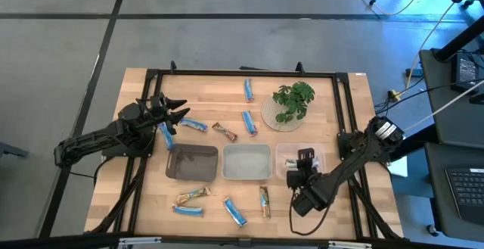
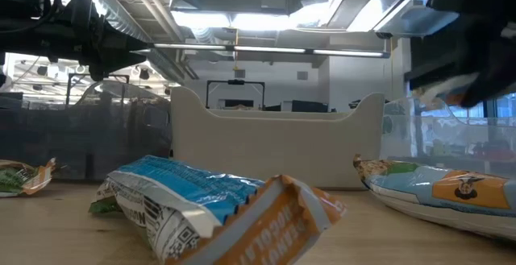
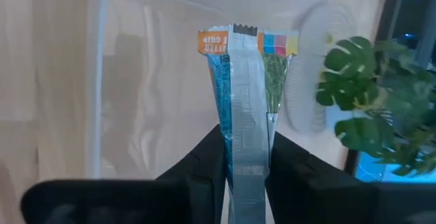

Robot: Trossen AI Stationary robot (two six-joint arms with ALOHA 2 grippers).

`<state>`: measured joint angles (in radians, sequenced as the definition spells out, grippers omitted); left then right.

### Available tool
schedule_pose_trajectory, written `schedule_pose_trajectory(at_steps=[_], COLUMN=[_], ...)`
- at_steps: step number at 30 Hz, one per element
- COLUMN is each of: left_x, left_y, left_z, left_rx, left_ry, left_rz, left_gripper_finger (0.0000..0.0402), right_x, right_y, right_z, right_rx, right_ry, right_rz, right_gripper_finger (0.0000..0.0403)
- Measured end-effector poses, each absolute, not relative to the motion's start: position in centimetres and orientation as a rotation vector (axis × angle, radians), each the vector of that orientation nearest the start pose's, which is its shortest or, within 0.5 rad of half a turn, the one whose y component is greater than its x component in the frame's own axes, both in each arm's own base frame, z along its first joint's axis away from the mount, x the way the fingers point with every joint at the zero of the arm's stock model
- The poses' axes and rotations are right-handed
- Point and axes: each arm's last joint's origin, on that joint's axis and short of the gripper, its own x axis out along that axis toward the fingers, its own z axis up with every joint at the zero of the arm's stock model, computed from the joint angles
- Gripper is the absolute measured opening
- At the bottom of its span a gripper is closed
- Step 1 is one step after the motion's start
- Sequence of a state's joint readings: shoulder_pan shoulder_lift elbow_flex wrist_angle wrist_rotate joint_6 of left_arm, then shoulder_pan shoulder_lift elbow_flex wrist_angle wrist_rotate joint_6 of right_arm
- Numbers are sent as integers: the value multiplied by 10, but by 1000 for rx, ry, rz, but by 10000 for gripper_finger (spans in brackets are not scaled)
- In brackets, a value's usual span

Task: Pick and place Granola Bars by type
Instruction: Put the orange granola bar into the transparent bin, then put the blue granola bar into the black bin

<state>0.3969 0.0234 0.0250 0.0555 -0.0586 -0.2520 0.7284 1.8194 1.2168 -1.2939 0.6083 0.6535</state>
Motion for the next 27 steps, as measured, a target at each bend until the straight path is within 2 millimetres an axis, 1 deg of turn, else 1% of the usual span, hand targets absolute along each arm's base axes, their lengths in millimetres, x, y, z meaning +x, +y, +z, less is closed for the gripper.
schedule_pose_trajectory(at_steps=[3, 7, 13, 16, 18, 21, 24, 27], left_x=[89, 89, 89, 89, 89, 89, 89, 89], left_y=[39, 39, 39, 39, 39, 39, 39, 39], left_z=[176, 176, 176, 176, 176, 176, 176, 176], left_rx=[-238, -238, -237, -237, -238, -237, -237, -237], left_ry=[-114, -114, -114, -113, -113, -113, -113, -114], left_rz=[446, 443, 442, 441, 442, 442, 442, 442], left_gripper_finger=[196, 196, 196, 196, 196, 196, 196, 196], right_x=[227, 226, 228, 228, 228, 229, 225, 218], right_y=[180, 179, 177, 176, 176, 177, 173, 165], right_z=[177, 176, 175, 175, 176, 184, 204, 227], right_rx=[-648, -617, -549, -562, -608, -631, -642, -516], right_ry=[1367, 1382, 1403, 1413, 1447, 1447, 1429, 1377], right_rz=[-378, -388, -409, -395, -345, -360, -420, -422], right_gripper_finger=[84, 93, 137, 156, 163, 167, 167, 167])
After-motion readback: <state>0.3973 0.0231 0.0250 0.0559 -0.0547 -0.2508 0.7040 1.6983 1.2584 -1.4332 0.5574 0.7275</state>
